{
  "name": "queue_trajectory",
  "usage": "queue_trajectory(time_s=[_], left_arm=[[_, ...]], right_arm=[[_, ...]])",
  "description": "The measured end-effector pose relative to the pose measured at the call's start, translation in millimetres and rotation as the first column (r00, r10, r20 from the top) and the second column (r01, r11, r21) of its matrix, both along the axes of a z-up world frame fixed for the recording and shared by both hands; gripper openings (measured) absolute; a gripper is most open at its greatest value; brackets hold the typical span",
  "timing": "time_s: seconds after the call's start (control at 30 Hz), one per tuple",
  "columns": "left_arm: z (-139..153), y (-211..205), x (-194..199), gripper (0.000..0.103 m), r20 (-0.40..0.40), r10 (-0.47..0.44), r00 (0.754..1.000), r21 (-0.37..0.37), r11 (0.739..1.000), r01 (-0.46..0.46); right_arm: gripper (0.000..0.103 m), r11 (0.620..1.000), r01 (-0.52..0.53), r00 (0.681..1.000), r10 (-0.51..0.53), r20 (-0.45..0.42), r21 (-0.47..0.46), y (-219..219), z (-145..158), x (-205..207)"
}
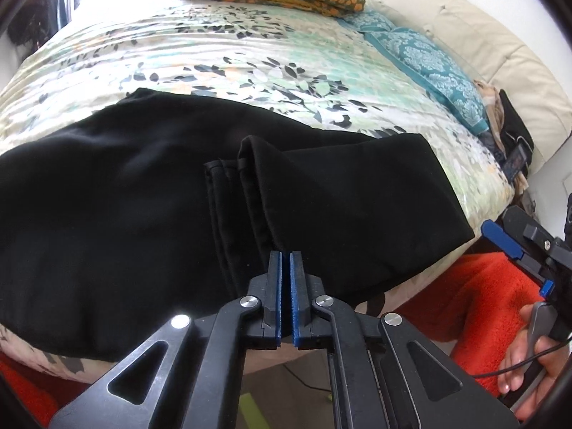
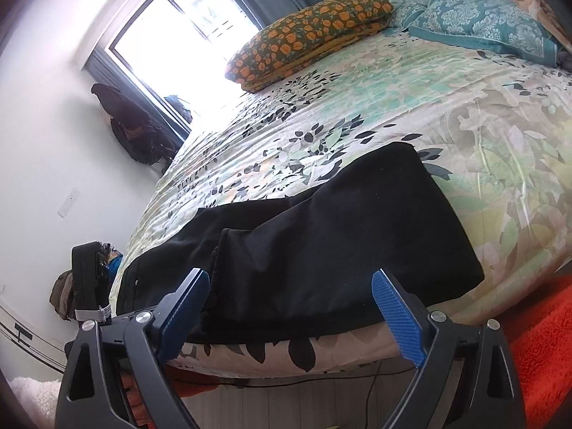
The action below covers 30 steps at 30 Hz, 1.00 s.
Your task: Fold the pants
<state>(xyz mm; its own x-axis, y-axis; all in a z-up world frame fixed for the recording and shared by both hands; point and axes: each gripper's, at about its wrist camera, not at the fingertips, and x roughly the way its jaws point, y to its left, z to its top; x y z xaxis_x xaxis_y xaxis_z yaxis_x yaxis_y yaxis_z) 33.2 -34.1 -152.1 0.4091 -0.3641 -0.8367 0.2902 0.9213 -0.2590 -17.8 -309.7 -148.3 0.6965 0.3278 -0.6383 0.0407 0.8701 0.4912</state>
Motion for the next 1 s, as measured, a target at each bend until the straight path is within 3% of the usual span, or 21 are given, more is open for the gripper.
queue_trajectory(time_s=[0.23,0.4,0.53,0.57,0.63,0.7,0.73,0.87,1.0], left_arm=[[-9,20,-3,0.001,-0.026,0.04,0.999,0.028,0.999,-0.04],[-20,22,-5,0.001,-0.052,0.043,0.998,0.041,0.998,-0.041],[-11,25,-3,0.005,-0.04,0.072,0.997,0.053,0.996,-0.07],[-6,26,-3,0.011,-0.03,0.083,0.996,0.049,0.995,-0.081],[9,24,0,0.049,0.016,0.087,0.996,0.025,0.996,-0.087],[28,15,4,0.072,0.091,0.078,0.993,0.001,0.997,-0.078],[37,9,8,0.076,0.121,0.064,0.991,-0.014,0.998,-0.062],[48,-21,30,0.077,0.152,0.005,0.988,-0.086,0.996,0.008],[20,-38,55,0.077,0.082,-0.012,0.997,-0.088,0.996,0.019]], right_arm=[[0.092,0.973,0.093,0.995,-0.099,-0.021,-0.21,-16,6,14],[0.092,0.955,-0.057,0.991,0.018,-0.136,-0.293,11,-23,44],[0.092,0.901,-0.2,0.969,0.124,-0.213,-0.386,47,-50,56],[0.092,0.881,-0.235,0.962,0.15,-0.228,-0.412,56,-55,57],[0.093,0.85,-0.275,0.952,0.178,-0.247,-0.449,68,-63,56],[0.095,0.84,-0.287,0.95,0.189,-0.247,-0.46,73,-67,54],[0.097,0.84,-0.286,0.951,0.19,-0.245,-0.46,74,-67,53],[0.099,0.845,-0.288,0.951,0.196,-0.239,-0.45,76,-66,50],[0.098,0.848,-0.293,0.95,0.207,-0.234,-0.441,75,-63,48]])
